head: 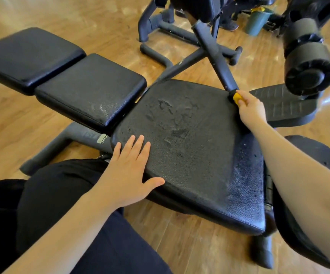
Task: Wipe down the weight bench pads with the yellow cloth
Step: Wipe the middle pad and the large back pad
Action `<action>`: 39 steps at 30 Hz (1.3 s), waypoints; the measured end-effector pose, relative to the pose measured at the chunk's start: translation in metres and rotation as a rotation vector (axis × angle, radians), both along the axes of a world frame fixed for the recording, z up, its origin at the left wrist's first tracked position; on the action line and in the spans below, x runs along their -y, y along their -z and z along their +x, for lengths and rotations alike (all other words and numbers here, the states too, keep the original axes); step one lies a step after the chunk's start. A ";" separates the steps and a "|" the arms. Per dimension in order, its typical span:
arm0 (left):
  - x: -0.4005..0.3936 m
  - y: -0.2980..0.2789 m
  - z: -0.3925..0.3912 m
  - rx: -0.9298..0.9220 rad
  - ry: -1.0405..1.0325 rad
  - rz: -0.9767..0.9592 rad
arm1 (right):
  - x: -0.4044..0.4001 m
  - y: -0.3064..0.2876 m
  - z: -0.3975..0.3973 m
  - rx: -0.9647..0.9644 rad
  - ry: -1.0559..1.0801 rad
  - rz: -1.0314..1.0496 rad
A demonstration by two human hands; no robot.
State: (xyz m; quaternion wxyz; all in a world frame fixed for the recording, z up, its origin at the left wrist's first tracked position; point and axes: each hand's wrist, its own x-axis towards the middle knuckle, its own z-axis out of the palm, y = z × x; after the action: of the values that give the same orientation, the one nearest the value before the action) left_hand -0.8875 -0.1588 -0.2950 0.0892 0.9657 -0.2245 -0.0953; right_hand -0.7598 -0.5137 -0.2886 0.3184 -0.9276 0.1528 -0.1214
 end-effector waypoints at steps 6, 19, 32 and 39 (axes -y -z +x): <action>-0.001 -0.001 0.000 -0.007 0.013 0.016 | 0.002 0.001 -0.019 -0.025 0.088 0.011; 0.004 -0.012 -0.003 -0.053 -0.004 0.063 | -0.063 0.000 -0.157 -0.088 -0.226 -0.009; 0.001 -0.011 -0.007 -0.027 0.007 0.050 | -0.074 0.000 -0.238 -0.088 -0.633 0.034; 0.001 -0.011 -0.007 -0.024 0.005 0.039 | -0.036 0.008 -0.171 -0.076 -0.215 0.040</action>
State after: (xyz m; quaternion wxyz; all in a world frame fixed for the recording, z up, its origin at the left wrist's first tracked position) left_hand -0.8947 -0.1600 -0.2842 0.0726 0.9654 -0.2240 -0.1118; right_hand -0.9303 -0.4775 -0.2963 0.3420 -0.9361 0.0670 -0.0481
